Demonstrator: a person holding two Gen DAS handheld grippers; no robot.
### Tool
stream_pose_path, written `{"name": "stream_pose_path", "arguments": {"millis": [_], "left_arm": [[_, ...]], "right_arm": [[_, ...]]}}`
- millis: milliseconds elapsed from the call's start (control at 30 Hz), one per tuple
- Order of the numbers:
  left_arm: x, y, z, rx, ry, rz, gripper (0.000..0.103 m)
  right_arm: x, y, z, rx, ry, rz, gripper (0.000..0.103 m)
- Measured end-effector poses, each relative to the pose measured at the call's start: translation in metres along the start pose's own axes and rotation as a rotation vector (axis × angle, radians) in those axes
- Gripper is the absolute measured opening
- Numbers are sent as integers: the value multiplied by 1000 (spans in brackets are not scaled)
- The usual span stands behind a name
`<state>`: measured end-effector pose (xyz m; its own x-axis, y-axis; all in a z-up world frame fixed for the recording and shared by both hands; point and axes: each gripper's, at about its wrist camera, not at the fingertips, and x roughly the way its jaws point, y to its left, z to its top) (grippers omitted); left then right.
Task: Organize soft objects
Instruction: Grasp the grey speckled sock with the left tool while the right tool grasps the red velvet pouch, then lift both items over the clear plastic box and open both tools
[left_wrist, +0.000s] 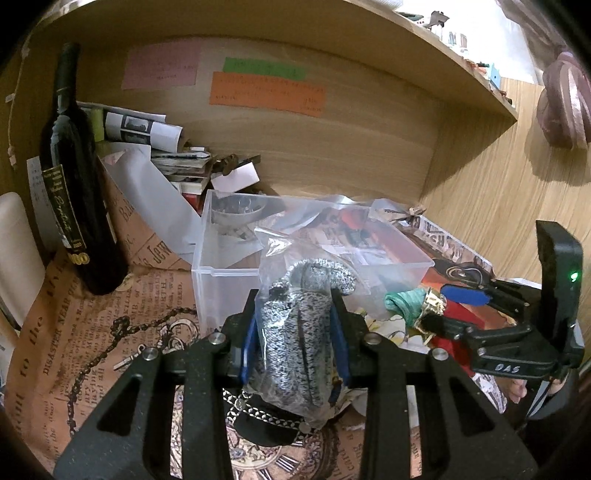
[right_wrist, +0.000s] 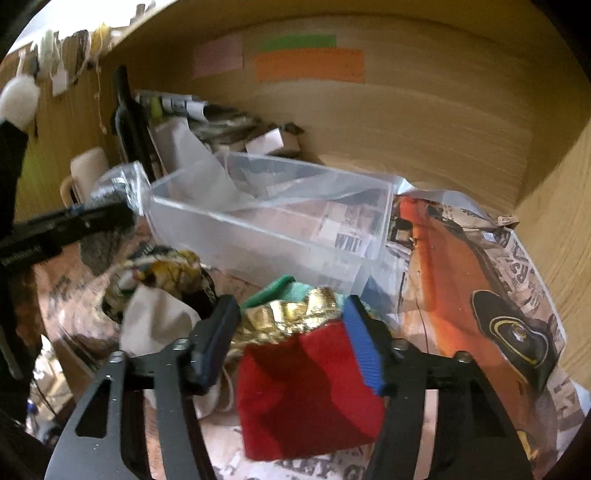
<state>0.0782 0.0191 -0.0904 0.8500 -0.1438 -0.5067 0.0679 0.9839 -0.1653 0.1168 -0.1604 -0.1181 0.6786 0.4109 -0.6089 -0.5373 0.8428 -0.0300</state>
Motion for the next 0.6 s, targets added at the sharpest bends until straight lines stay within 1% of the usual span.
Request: {"name": "stream_pose_path", "arguments": {"millis": [167,300,467,600], "left_arm": [[2,-1,-1,5,3,1,34],[4,-1,1,2,3,3,34],[3,-2,5,7,-10,5,34],[1,-2,14,21,-31,12,34]], "right_arm": [[13,-3,-9,-34,55,-40,54],[11,-10,-13,-19,59,-48,44],[6,-12,-16,-5,35,-47,35],[-4,-16,-12,26,6,-30,31]]}}
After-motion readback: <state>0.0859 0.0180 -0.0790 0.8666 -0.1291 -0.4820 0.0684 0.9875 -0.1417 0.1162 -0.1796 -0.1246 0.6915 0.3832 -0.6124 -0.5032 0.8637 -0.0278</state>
